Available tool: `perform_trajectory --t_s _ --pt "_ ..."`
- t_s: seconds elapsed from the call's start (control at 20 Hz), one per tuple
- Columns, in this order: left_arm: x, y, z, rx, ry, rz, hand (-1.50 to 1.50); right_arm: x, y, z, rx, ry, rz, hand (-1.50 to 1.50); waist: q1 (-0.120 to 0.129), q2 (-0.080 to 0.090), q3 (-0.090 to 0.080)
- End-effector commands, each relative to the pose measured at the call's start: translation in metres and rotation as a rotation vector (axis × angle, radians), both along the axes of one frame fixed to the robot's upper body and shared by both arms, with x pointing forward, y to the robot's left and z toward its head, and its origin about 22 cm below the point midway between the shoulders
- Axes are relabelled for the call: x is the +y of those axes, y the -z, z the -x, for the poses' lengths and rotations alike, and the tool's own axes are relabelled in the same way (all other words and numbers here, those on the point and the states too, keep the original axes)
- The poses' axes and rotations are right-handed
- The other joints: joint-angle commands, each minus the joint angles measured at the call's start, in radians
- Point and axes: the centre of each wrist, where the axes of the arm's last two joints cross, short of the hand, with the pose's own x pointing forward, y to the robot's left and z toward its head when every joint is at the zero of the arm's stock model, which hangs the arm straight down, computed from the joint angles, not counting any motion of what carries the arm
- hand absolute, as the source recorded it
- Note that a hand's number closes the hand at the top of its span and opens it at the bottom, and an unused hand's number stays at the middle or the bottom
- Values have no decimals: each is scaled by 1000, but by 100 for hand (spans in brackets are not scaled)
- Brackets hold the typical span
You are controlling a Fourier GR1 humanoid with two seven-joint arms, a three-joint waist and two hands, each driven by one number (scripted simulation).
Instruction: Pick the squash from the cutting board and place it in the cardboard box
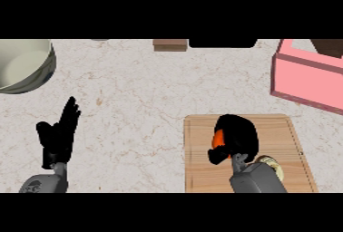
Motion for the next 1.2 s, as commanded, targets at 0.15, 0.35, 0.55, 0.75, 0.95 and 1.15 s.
perform_trajectory --t_s 0.15,0.35,0.55,0.75,0.95,1.15 --pt "-1 -2 -14 -19 -17 -7 0 -23 -1 20 -18 -171 20 150 -11 -1 0" --pt "6 -5 -7 2 -31 -11 0 -74 -3 61 36 -461 8 150 -33 -7 0" --pt "7 11 1 5 -17 3 0 -129 -15 71 -55 -508 47 150 -17 -2 0" --pt "-12 9 -9 9 -31 19 0 -138 -56 83 -181 -532 40 150 -19 -2 0" --pt "-3 3 -6 -6 -2 10 0 -141 -101 106 -272 -527 12 150 -17 -3 0" --pt "-10 16 4 7 -35 9 0 -159 -151 124 -405 -504 -39 150 -32 -6 -1"
